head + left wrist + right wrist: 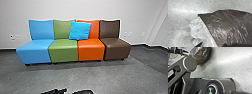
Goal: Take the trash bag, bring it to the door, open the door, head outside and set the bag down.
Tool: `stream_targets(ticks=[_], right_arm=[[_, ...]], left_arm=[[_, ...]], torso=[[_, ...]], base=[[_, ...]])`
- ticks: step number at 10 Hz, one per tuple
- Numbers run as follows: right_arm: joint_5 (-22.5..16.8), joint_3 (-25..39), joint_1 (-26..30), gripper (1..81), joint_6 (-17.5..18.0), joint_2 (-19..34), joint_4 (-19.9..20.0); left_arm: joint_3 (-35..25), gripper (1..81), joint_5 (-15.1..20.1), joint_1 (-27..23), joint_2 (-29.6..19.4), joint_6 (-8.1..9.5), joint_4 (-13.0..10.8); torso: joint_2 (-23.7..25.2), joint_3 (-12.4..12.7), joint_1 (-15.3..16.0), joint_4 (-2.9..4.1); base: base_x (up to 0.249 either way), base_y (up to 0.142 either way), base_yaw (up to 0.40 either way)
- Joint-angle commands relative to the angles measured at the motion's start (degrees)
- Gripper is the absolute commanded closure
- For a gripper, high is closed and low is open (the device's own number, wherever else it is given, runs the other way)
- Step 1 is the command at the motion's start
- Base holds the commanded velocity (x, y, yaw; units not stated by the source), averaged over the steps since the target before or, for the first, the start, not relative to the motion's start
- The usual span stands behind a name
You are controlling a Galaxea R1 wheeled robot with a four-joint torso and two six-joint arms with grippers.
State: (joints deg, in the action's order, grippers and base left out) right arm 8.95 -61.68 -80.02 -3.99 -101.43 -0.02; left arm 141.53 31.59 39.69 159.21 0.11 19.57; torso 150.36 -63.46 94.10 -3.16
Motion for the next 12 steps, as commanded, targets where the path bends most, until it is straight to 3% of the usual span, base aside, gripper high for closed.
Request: stream_targets(ticks=[1, 2, 3, 5, 6, 9, 12], right_arm=[[-2.71, 1.58, 2.8, 1.0, 0.12, 3.66, 0.46], [-2.71, 1.4, 2.71, 1.0, 0.12, 3.57, 0.55], [-2.71, 1.06, 2.71, 1.0, 0.12, 3.31, 0.55], [-2.71, 1.05, 2.97, 1.0, 0.12, 3.13, 1.08], [-2.71, 0.88, 2.71, 1.0, 0.12, 3.04, 1.08], [-2.71, 0.08, 1.83, 1.0, 0.03, 2.52, 0.99], [-2.8, -1.06, 1.48, 1.0, 0.03, 0.85, 1.08]], left_arm=[[1.29, 1.0, 4.71, -4.93, 3.05, 0.15, 1.53], [2.77, 1.0, 4.8, -3.88, 4.53, 0.07, 1.53], [3.92, 1.0, 4.63, -3.26, 5.94, -0.11, 1.62], [5.42, 1.0, 4.71, -3.17, 7.62, -0.29, 1.44], [5.59, 1.0, 4.54, -3.17, 7.88, -0.29, 1.44], [9.73, 1.0, 2.78, -1.51, 9.29, -0.9, 1.35], [10.52, 1.0, -6.62, 4.73, 12.1, -3.8, 1.35]], torso=[[4.34, 0.0, 3.58, 0.0], [1.53, -3.47, 1.05, 0.0], [2.65, -5.53, 1.88, 0.0], [3.32, -7.38, 2.31, 0.0], [3.43, -3.84, 2.47, 0.0], [3.43, -5.79, 2.56, 0.0], [3.43, -5.61, 2.56, 0.0]], base=[[0.0, 0.0, 0.0], [0.0, 0.0, 0.0], [0.0, 0.0, 0.0], [0.0, 0.0, 0.0], [0.0, 0.0, 0.0], [0.0, 0.0, 0.0], [0.0, 0.0, 0.0]])
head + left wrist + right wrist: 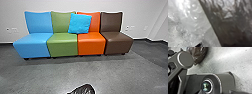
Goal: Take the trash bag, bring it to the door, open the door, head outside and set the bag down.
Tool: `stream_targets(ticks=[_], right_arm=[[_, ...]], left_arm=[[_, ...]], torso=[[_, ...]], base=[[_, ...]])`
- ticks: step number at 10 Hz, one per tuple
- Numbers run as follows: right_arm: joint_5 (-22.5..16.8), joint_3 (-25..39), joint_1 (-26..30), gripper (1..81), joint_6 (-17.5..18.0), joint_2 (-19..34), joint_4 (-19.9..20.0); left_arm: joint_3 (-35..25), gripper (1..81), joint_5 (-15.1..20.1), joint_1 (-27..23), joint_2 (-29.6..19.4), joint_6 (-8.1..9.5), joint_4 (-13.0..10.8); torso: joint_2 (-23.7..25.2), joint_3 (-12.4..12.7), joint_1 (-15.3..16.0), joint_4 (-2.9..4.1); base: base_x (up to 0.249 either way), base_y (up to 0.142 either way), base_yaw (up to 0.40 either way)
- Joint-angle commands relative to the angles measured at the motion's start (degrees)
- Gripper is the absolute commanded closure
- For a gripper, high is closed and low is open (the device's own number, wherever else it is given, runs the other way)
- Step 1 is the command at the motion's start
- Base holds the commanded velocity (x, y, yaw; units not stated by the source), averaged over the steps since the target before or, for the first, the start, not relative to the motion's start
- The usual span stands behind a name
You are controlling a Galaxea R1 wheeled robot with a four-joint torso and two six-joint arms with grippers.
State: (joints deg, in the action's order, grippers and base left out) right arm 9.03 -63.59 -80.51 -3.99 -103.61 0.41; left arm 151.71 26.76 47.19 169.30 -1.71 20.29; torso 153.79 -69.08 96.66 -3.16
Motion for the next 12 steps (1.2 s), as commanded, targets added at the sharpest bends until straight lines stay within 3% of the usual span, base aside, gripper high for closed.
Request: stream_targets(ticks=[1, 2, 4, 5, 8, 12], right_arm=[[-2.88, 0.41, 1.97, 1.0, 0.03, 2.5, 0.64], [-2.88, 0.49, 1.97, 1.0, 0.03, 2.5, 0.73], [-2.88, 0.76, 1.97, 1.0, 0.03, 2.5, 0.73], [-2.88, 0.76, 1.97, 1.0, 0.03, 2.5, 0.73], [-2.88, 0.93, 2.14, 1.0, 0.03, 2.68, 0.73], [-2.88, 1.02, 2.23, 1.0, 0.03, 2.68, 0.73]], left_arm=[[0.34, 1.0, -2.41, -2.49, 2.1, -2.16, 0.72], [0.34, 1.0, -2.5, -2.58, 1.92, -2.16, 0.72], [0.34, 1.0, -2.85, -2.58, 1.92, -2.16, 0.72], [0.34, 1.0, -2.85, -2.58, 1.83, -2.16, 0.72], [0.34, 1.0, -3.29, -2.58, 1.83, -2.24, 0.72], [0.34, 1.0, -3.29, -2.58, 1.39, -2.34, 0.63]], torso=[[0.0, 0.0, 0.0, 0.0], [0.02, -3.43, 0.0, 0.0], [0.02, -6.32, 0.0, 0.0], [0.02, -2.82, 0.0, 0.0], [0.0, -4.78, 0.02, 0.0], [0.02, -4.61, 0.05, 0.0]], base=[[0.0, 0.0, 0.0], [0.0, 0.0, 0.0], [0.0, 0.0, 0.0], [0.0, 0.0, 0.0], [0.0, 0.0, 0.0], [0.0, 0.0, 0.0]])
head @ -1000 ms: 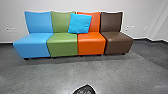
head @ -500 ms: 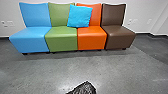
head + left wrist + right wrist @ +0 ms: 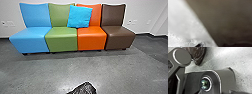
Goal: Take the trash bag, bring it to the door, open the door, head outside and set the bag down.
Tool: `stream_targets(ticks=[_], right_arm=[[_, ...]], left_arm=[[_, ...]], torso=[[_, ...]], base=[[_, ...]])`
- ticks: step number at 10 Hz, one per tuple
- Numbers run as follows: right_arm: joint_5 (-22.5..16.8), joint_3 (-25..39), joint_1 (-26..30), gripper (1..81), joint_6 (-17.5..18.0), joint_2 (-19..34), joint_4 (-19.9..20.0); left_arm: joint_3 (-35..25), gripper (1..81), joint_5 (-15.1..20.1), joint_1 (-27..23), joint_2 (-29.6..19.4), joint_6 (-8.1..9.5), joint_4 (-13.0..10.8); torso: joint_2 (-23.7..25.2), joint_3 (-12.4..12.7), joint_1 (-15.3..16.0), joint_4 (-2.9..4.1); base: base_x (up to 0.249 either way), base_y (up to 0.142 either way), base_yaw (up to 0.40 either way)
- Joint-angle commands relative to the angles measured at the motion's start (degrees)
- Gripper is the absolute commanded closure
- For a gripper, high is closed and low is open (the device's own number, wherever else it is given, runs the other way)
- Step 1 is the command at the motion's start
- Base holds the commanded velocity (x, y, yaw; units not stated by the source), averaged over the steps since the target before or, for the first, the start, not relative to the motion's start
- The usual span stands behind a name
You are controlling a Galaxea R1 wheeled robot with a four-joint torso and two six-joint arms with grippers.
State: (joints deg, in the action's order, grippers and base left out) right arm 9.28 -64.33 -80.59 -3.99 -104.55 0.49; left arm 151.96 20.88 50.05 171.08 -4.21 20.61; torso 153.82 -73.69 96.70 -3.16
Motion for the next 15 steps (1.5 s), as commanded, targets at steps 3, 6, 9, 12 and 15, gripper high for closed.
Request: stream_targets(ticks=[3, 6, 9, 12, 15], right_arm=[[-3.12, 1.76, 2.14, 1.0, -0.06, 3.61, 0.65], [-3.12, 1.59, 2.05, 1.0, -0.06, 3.44, 0.65], [-3.12, 1.41, 2.06, 1.0, -0.06, 3.18, 0.65], [-3.12, 1.32, 2.05, 1.0, -0.06, 3.09, 0.65], [-3.12, 1.06, 2.05, 1.0, -0.06, 2.82, 0.65]], left_arm=[[0.1, 81.1, 2.58, -5.45, -0.39, 0.16, 0.3], [0.1, 81.1, 2.67, -5.45, -0.3, 0.16, 0.3], [0.1, 81.1, 2.76, -5.1, -0.38, 0.16, 0.13], [0.1, 81.1, 3.2, -5.01, -0.56, 0.25, -0.14], [-0.17, 81.1, 3.46, -5.09, -1.27, 0.26, -0.05]], torso=[[0.0, 0.0, 0.0, 0.0], [0.0, -0.02, 0.0, 0.0], [0.0, -0.02, 0.0, 0.0], [-5.73, -0.02, -3.69, 0.0], [-8.68, -0.02, -5.51, 0.0]], base=[[0.0, 0.0, 0.0], [0.0, 0.0, 0.0], [0.0, 0.0, 0.0], [0.0, 0.0, 0.0], [0.0, 0.0, 0.0]])
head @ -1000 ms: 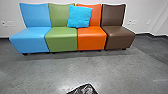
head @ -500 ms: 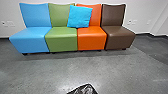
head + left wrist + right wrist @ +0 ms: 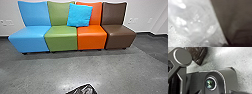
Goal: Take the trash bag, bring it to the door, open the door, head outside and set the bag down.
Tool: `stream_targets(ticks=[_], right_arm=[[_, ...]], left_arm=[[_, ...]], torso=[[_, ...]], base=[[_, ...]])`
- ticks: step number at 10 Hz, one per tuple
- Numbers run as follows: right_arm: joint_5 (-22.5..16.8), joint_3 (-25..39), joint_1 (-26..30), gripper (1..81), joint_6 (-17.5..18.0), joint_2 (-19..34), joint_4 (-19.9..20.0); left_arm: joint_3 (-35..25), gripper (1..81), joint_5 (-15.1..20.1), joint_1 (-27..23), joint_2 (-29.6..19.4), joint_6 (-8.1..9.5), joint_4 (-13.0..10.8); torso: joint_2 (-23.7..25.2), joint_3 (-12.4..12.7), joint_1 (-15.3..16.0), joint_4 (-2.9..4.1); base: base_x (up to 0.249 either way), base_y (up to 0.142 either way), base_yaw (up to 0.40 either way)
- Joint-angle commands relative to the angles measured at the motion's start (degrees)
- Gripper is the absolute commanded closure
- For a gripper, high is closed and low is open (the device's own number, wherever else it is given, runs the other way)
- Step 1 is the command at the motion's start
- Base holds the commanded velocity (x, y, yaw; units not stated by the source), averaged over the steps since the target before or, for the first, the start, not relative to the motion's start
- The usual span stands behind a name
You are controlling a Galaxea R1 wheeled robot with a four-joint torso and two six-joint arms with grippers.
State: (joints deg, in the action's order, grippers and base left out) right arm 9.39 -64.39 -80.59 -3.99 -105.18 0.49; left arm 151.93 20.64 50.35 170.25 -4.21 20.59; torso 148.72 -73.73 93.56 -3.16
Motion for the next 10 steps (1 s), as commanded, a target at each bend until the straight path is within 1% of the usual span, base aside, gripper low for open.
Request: stream_targets(ticks=[1, 3, 4, 5, 6, 7, 10], right_arm=[[-3.23, 0.95, 2.05, 1.0, -0.06, 3.28, 0.65], [-3.23, 0.59, 2.05, 1.0, -0.06, 2.93, 0.65], [-3.23, 0.42, 2.05, 1.0, -0.06, 2.67, 0.57], [-3.23, 0.24, 2.05, 1.0, -0.06, 2.32, 0.4], [-3.23, 0.07, 2.05, 1.0, -0.06, 1.96, 0.39], [-3.23, -0.46, 1.88, 1.0, -0.06, 1.52, 0.39], [-3.32, -1.25, 1.79, 1.0, -0.06, 0.47, 0.39]], left_arm=[[-0.14, 81.1, 3.71, -5.3, -0.52, 0.25, -0.02], [-0.14, 81.1, 3.71, -5.29, -0.52, 0.25, -0.02], [-0.23, 81.1, 3.71, -5.3, -0.52, 0.25, -0.11], [-0.49, 81.1, 3.71, -5.3, -0.78, 0.25, -0.11], [-1.11, 81.1, 3.71, -5.3, -1.14, 0.25, -0.02], [-2.33, 81.1, 3.71, -5.3, -1.93, 0.25, 0.06], [-4.53, 81.1, 3.71, -5.39, -3.43, 0.25, 0.41]], torso=[[-5.53, 0.02, -3.57, 0.0], [-9.47, 0.0, -6.04, 0.0], [-11.44, 3.36, -7.28, 0.0], [-13.45, 5.63, -8.52, 0.0], [-14.78, 5.85, -9.29, 0.0], [-16.2, 6.76, -10.21, 0.0], [-21.66, 12.17, -13.75, 0.0]], base=[[0.0, 0.0, 0.0], [0.0, 0.0, 0.0], [0.0, 0.0, 0.0], [0.0, 0.0, 0.0], [0.0, 0.0, 0.0], [0.0, 0.0, 0.0], [0.0, 0.0, 0.0]])
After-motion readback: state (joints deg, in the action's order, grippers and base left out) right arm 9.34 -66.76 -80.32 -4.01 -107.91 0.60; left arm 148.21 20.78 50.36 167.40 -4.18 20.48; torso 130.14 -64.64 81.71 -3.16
